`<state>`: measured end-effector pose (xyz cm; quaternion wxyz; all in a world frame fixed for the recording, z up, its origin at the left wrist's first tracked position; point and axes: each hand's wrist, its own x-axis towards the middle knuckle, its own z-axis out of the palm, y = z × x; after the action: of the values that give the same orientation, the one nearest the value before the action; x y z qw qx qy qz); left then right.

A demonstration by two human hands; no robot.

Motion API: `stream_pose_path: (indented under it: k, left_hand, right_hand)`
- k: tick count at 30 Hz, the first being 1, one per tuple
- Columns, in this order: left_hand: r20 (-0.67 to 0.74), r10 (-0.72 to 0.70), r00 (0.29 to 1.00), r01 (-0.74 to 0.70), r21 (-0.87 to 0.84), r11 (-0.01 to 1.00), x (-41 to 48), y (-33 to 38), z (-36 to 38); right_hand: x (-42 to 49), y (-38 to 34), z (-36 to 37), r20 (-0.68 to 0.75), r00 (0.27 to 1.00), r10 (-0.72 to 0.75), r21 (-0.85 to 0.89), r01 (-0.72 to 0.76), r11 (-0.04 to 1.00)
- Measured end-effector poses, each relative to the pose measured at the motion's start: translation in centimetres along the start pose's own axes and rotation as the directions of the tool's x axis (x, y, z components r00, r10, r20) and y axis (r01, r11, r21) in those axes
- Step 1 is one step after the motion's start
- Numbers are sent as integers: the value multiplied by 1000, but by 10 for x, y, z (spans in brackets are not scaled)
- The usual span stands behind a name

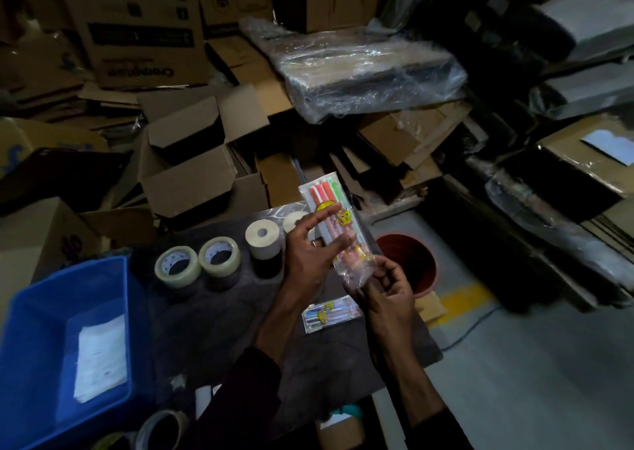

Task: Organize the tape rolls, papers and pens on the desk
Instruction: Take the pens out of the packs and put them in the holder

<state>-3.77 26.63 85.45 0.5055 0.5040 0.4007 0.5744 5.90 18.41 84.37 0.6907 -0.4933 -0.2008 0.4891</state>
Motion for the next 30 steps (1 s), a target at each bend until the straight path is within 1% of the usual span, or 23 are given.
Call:
stream_pose_path:
  k: [2,5,9,12,16,18,20,22,25,30]
  left_hand:
    - [20,-4,1000,5,-39,999,-1,7,5]
    - [25,24,999,-23,-35,999,1,10,6]
    - [34,41,999,-40,-39,998,6,15,5]
    - [33,66,997,-66,-16,998,8,15,3]
    - [21,79,997,-79,19,997,9,11,0]
    - [-3,96,995,-96,20,995,10,12,-1]
    - [-23,99,995,-99,5,995,11,12,-4]
    - [-35,99,995,-98,15,995,15,11,-8]
    - [-29,104,994,-102,61,993,18,8,-12]
    - [-44,103,994,-100,46,994,22,7,-15]
  right_hand:
    - [1,-1,6,-57,998,-14,18,15,1000]
    - [4,-2,11,-158,984,-79,-9,78,997]
    - [3,-4,16,-202,967,-157,-70,146,987]
    - [-1,-7,20,-224,955,-196,-73,184,980]
    - [-9,-8,22,-226,935,-273,-135,248,959]
    - [-14,-9,21,-241,923,-299,-136,273,952]
    - [-17,-8,20,-255,922,-291,-119,268,956]
    - [-17,-5,18,-251,935,-249,-98,232,968]
    - [-11,-2,16,-198,957,-210,-118,189,975]
    - [-6,-3,12,-128,959,-252,-153,232,961]
